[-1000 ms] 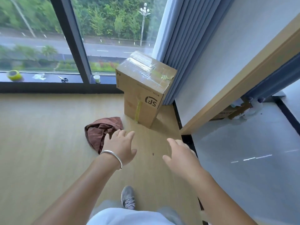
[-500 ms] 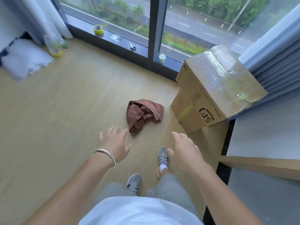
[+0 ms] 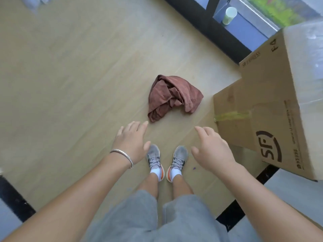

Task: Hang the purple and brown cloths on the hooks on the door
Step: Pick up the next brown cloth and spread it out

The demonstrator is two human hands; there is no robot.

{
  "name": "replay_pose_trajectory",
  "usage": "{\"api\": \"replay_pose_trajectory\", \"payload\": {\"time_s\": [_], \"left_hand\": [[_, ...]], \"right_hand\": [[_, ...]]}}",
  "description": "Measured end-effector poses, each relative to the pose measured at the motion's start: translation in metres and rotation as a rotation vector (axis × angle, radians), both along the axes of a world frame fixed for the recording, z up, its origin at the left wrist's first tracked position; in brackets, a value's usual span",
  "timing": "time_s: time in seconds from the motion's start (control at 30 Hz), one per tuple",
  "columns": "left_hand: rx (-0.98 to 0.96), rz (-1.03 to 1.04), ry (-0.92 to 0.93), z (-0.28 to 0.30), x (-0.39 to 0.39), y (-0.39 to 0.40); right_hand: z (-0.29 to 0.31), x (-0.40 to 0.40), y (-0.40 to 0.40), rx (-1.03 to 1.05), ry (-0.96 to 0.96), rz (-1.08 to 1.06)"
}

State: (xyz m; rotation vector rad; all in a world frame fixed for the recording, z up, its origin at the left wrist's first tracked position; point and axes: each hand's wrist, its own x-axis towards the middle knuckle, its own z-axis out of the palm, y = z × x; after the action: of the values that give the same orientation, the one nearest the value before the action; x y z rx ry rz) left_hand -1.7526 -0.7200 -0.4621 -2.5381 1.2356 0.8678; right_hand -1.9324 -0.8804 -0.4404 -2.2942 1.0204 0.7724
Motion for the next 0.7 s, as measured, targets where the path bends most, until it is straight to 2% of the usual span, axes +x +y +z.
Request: {"api": "replay_pose_trajectory", "payload": {"time_s": [0.33, 0.7], "left_hand": [[-0.01, 0.034, 0.011, -0.23, 0.041, -0.049], [0.054, 0.223, -0.021, -0.47, 0.097, -0.065]], "right_hand": [[-0.207, 0.037, -0.048, -0.062, 0.05, 0.153], [-0.44, 0.162, -0.097, -0.301, -0.05, 0.581]]}}
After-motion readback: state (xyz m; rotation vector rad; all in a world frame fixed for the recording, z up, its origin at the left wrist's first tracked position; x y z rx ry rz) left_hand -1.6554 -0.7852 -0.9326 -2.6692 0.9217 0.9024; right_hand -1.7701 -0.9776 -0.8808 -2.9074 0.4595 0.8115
